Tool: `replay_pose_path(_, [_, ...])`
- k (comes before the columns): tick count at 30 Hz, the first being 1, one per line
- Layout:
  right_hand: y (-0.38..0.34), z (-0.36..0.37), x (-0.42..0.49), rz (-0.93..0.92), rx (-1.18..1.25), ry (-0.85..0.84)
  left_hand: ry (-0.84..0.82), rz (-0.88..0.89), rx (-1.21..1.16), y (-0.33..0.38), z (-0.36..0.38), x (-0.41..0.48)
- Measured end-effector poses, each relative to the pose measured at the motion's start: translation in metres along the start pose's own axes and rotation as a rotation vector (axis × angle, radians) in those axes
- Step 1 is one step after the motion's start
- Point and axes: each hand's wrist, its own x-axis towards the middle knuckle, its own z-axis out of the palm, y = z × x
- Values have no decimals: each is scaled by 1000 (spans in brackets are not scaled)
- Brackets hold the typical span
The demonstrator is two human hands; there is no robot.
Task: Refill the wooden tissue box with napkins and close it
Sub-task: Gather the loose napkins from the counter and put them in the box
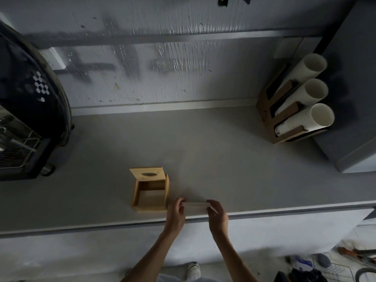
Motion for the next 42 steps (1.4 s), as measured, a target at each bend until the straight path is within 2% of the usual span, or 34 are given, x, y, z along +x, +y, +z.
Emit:
replay_pose_path(12, [-3,-14,2,-21,-131,8,43,67,10,-14,-1,4])
replay_pose_path(17, [-18,-26,-3,26,-64,-4,11,92,-44,-3,-12,-3])
replay_pose_path(20, [-32,-43,-11,69,43,-61,-16,23,-185,12,-27,-16])
replay_pose_path(23, [-44,-53,-27,207,180,-159,-130,-173,-414,15,-45,-27])
replay_pose_path(27, [-55,-48,-41,271,206,-157,-193,-227,-449,10,-62,-34])
replay_pose_path(31, [-63,-42,-49,283,191,-160,-201,-199,-400,13,-76,-33])
replay_pose_path(35, [-91,-21,-45,214,200,-169,-160,-150,-321,21,-109,-20])
replay_pose_path(39, [-121,34,-27,119,54,-193,28,-77,-119,18,-157,10])
replay_pose_path(42, [-137,81,-19,22,-151,-169,157,-55,91,9,-179,24])
